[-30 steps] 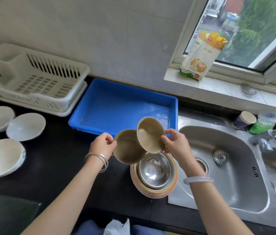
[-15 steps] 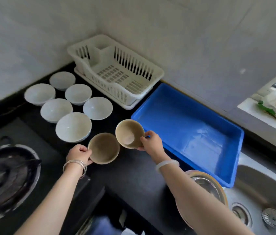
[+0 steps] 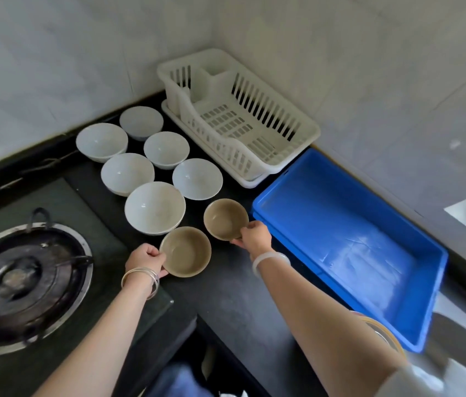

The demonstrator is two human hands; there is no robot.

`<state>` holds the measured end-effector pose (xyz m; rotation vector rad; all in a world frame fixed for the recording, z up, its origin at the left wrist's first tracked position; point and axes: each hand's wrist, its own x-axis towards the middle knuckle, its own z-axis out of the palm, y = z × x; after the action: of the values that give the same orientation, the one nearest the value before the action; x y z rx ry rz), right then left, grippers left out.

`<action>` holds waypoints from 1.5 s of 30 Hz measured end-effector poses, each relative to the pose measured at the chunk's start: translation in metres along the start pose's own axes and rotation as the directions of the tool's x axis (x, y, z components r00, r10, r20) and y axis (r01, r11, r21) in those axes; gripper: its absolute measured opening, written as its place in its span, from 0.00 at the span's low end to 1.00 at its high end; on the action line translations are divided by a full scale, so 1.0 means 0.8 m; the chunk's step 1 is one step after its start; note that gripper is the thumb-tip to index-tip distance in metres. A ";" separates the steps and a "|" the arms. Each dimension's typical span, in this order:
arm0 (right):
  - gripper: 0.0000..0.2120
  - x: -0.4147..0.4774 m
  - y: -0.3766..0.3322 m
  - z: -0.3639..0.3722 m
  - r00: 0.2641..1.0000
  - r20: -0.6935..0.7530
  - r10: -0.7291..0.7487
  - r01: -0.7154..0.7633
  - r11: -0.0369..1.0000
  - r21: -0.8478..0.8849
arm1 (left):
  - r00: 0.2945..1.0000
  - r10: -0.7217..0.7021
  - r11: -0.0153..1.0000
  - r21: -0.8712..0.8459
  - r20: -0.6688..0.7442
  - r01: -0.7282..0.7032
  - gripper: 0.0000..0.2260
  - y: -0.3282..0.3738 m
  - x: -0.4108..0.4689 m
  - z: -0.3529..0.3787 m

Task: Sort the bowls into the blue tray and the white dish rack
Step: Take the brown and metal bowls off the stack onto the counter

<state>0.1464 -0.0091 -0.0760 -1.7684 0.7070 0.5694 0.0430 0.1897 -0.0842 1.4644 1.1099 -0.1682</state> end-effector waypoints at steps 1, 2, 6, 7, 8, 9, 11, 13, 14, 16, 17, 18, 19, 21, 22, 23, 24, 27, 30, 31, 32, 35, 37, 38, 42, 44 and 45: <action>0.15 0.001 0.000 0.001 1.000 0.002 0.006 -0.006 1.000 0.019 | 1.000 0.000 1.000 0.000 0.001 0.000 0.10 -0.001 0.001 0.000; 0.14 0.001 0.000 0.002 1.000 0.006 0.012 -0.012 0.999 0.039 | 1.000 0.001 1.000 0.001 -0.001 -0.001 0.10 -0.001 0.002 0.001; 0.09 -0.001 -0.003 0.008 0.999 0.025 0.022 -0.024 0.994 0.105 | 1.000 0.006 1.000 0.003 -0.016 -0.006 0.07 -0.004 0.004 0.003; 0.09 -0.001 -0.003 0.009 0.999 0.034 0.024 -0.028 0.993 0.116 | 1.000 0.008 1.000 -0.006 -0.017 -0.008 0.05 -0.004 0.004 0.004; 0.09 -0.001 -0.003 0.011 0.999 0.044 0.026 -0.031 0.992 0.122 | 1.000 0.008 1.000 -0.017 -0.017 -0.008 0.05 -0.005 0.004 0.005; 0.10 -0.001 -0.002 0.012 0.998 0.052 0.028 -0.035 0.992 0.124 | 1.000 0.007 1.000 -0.026 -0.019 -0.008 0.04 -0.006 0.004 0.005; 0.13 0.000 -0.002 0.012 0.997 0.063 0.039 -0.047 0.992 0.121 | 1.000 0.009 0.999 -0.033 -0.029 -0.010 0.03 -0.006 0.003 0.006; 0.15 -0.002 -0.002 0.011 0.995 0.084 0.053 -0.064 0.990 0.124 | 0.999 0.015 0.999 -0.029 -0.043 -0.016 0.03 -0.007 0.002 0.007; 0.15 -0.003 -0.002 0.009 0.993 0.099 0.062 -0.074 0.990 0.122 | 0.999 0.019 0.999 -0.028 -0.047 -0.020 0.03 -0.007 0.001 0.008; 0.17 -0.006 -0.003 0.007 0.989 0.125 0.080 -0.094 0.989 0.114 | 0.998 0.028 0.999 -0.033 -0.055 -0.030 0.03 -0.009 0.000 0.009; 0.18 -0.008 -0.004 0.006 0.988 0.134 0.083 -0.098 0.989 0.112 | 0.998 0.037 0.999 -0.034 -0.057 -0.039 0.04 -0.010 -0.001 0.010; 0.18 -0.010 -0.004 0.004 0.987 0.139 0.084 -0.099 0.989 0.109 | 0.997 0.047 0.998 -0.029 -0.058 -0.048 0.05 -0.011 -0.001 0.010; 0.19 -0.013 -0.005 0.003 0.987 0.141 0.083 -0.098 0.989 0.107 | 0.997 0.056 0.998 -0.023 -0.060 -0.057 0.06 -0.012 -0.002 0.011; 0.19 -0.017 -0.006 -0.003 0.988 0.135 0.078 -0.091 0.991 0.099 | 0.996 0.066 0.997 -0.020 -0.065 -0.068 0.10 -0.013 -0.005 0.012; 0.19 -0.019 -0.006 -0.007 0.989 0.130 0.071 -0.083 0.992 0.094 | 0.995 0.072 0.997 -0.016 -0.065 -0.073 0.11 -0.013 -0.009 0.012; 0.19 -0.021 -0.005 -0.011 0.990 0.126 0.059 -0.071 0.993 0.089 | 0.994 0.083 0.997 0.000 -0.066 -0.083 0.12 -0.014 -0.014 0.012; 0.18 -0.024 -0.004 -0.018 0.991 0.125 0.043 -0.054 0.995 0.085 | 0.992 0.108 0.993 0.052 -0.071 -0.105 0.13 -0.014 -0.019 0.013; 0.16 -0.033 0.002 -0.043 0.991 0.129 -0.039 0.032 0.998 0.059 | 0.960 0.262 0.926 0.305 -0.095 -0.222 0.16 -0.012 -0.040 0.014; 0.11 -0.048 0.010 -0.079 0.982 0.106 -0.156 0.156 0.988 0.007 | 0.902 0.420 0.845 0.404 -0.101 -0.349 0.16 -0.004 -0.070 0.026; 0.09 -0.054 0.014 -0.094 0.978 0.087 -0.192 0.194 0.981 -0.017 | 0.886 0.457 0.823 0.416 -0.083 -0.386 0.15 -0.001 -0.082 0.034; 0.08 -0.061 0.019 -0.111 0.972 0.065 -0.226 0.228 0.973 -0.040 | 0.875 0.482 0.806 0.414 -0.045 -0.423 0.15 0.002 -0.094 0.044; 0.07 -0.083 0.043 -0.168 0.951 -0.014 -0.310 0.307 0.946 -0.105 | 0.856 0.496 0.782 0.353 0.147 -0.514 0.10 0.002 -0.133 0.086; 0.08 -0.099 0.067 -0.209 0.936 -0.096 -0.337 0.321 0.935 -0.151 | 0.824 0.478 0.728 0.388 0.304 -0.566 0.09 -0.005 -0.158 0.119; 0.08 -0.107 0.081 -0.229 0.929 -0.143 -0.342 0.317 0.932 -0.176 | 0.805 0.458 0.700 0.406 0.376 -0.588 0.08 -0.012 -0.171 0.136; 0.06 -0.144 0.145 -0.299 0.881 -0.348 -0.319 0.213 0.926 -0.311 | 0.710 0.383 0.626 0.399 0.591 -0.670 0.07 -0.041 -0.224 0.197; 0.05 -0.162 0.179 -0.326 0.841 -0.439 -0.317 0.125 0.903 -0.412 | 0.654 0.365 0.577 0.391 0.662 -0.717 0.07 -0.054 -0.249 0.221; 0.05 -0.169 0.194 -0.335 0.824 -0.467 -0.321 0.087 0.886 -0.455 | 0.627 0.358 0.550 0.387 0.691 -0.740 0.08 -0.060 -0.259 0.230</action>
<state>-0.0503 -0.2762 -0.0097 -2.4199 0.7868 0.0574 -0.0103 -0.0804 -0.0263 2.1606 -0.0036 -0.5023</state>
